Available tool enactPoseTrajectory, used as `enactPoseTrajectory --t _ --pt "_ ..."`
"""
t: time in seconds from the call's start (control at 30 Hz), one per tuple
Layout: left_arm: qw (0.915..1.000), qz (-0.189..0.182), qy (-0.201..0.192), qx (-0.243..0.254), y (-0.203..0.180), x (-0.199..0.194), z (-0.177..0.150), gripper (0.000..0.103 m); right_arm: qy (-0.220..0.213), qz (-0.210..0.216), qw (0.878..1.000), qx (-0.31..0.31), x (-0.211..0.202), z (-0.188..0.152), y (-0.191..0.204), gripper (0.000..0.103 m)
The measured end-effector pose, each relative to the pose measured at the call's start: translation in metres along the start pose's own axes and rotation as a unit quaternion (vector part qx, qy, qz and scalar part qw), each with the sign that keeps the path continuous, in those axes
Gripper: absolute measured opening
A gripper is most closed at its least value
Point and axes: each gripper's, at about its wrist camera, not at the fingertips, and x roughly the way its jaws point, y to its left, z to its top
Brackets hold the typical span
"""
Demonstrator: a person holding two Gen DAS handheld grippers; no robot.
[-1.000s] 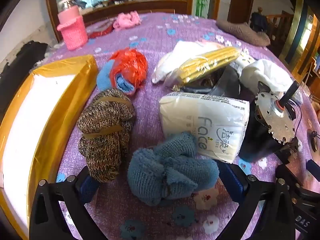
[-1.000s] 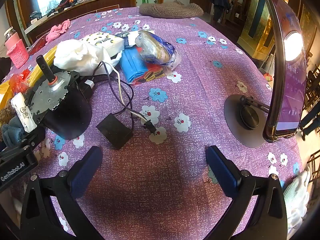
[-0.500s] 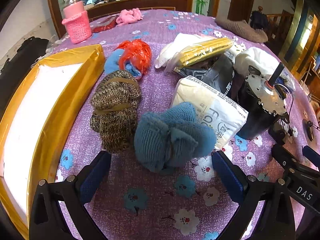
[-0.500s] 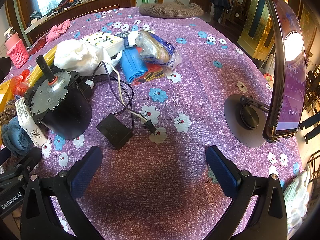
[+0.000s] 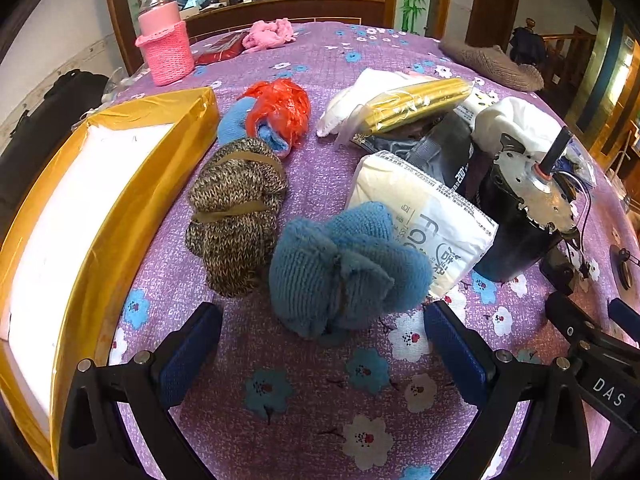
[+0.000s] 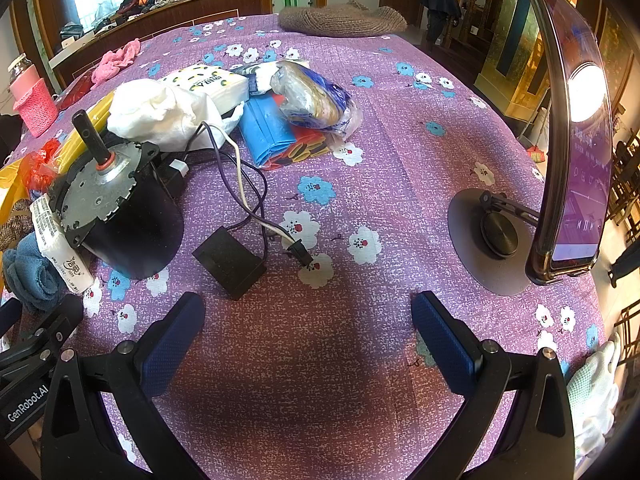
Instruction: Organize soft objects
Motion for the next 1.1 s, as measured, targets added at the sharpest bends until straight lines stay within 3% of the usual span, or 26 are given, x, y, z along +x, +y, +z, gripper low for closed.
enactPoseTrajectory --t 0.17,0.23,0.27,0.3,0.37,0.4,0.53,0.6,0.77,0.9,1.1 --pt "0.9998 -0.011 0.015 0.008 0.003 0.002 0.005 0.102 0.0 0.0 1.0 0.0 0.0 0.0 0.0 0.103" --pt "0.9982 -0.036 0.039 0.027 0.007 0.0 0.009 0.1 0.0 0.0 1.0 0.0 0.0 0.0 0.0 0.103" --pt "0.9968 -0.055 0.049 0.029 0.011 -0.002 0.01 0.094 0.0 0.0 1.0 0.0 0.0 0.0 0.0 0.103" --pt "0.994 -0.093 0.054 0.022 0.02 -0.01 0.01 0.091 0.0 0.0 1.0 0.0 0.0 0.0 0.0 0.103" --pt "0.9905 -0.129 0.046 0.016 0.034 -0.025 0.012 0.091 0.0 0.0 1.0 0.0 0.0 0.0 0.0 0.103" --pt "0.99 -0.138 0.022 0.018 0.045 -0.04 0.012 0.093 0.0 0.0 1.0 0.0 0.0 0.0 0.0 0.103" --pt "0.9901 -0.126 -0.056 0.026 0.08 -0.076 0.009 0.095 0.0 0.0 1.0 0.0 0.0 0.0 0.0 0.103" --pt "0.9894 -0.126 -0.069 0.02 0.097 -0.082 0.005 0.096 0.0 0.0 1.0 0.0 0.0 0.0 0.0 0.103" --pt "0.9914 -0.117 -0.057 0.015 0.11 -0.076 -0.008 0.09 -0.008 -0.003 1.0 0.007 0.001 0.001 0.0 0.103" --pt "0.9878 -0.145 -0.048 0.028 0.094 -0.077 -0.011 0.086 -0.004 0.005 1.0 -0.003 -0.002 0.001 -0.003 0.103" --pt "0.9873 -0.147 -0.041 0.042 0.079 -0.072 -0.004 0.086 0.003 0.01 1.0 -0.012 0.003 0.004 -0.001 0.103"
